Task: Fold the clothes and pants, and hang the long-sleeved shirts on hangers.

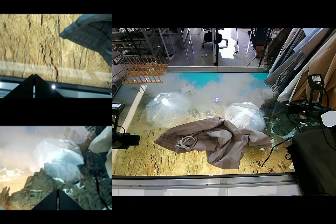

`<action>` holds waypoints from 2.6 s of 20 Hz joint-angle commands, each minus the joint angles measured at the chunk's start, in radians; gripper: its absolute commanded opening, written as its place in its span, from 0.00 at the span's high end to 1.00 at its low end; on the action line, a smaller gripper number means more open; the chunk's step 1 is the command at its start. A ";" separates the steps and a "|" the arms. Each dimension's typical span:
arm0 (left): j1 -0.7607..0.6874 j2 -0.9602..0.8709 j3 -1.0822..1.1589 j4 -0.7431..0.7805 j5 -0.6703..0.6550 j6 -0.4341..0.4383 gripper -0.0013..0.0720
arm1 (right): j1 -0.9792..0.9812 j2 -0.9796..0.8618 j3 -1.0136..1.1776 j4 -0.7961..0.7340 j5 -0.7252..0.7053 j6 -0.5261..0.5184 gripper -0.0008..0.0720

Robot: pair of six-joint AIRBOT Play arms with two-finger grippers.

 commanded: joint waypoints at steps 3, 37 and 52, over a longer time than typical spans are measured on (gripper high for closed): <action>0.001 -0.001 0.000 -0.001 0.000 0.000 0.97 | 0.001 0.001 0.000 0.000 0.000 0.000 0.97; 0.003 -0.311 -0.159 -0.450 0.497 0.470 0.97 | 0.486 -0.434 -0.332 0.714 0.386 -0.354 0.67; 0.507 -0.132 0.946 -0.741 -0.090 0.439 0.97 | 0.476 0.139 0.803 -0.064 0.750 -0.023 0.97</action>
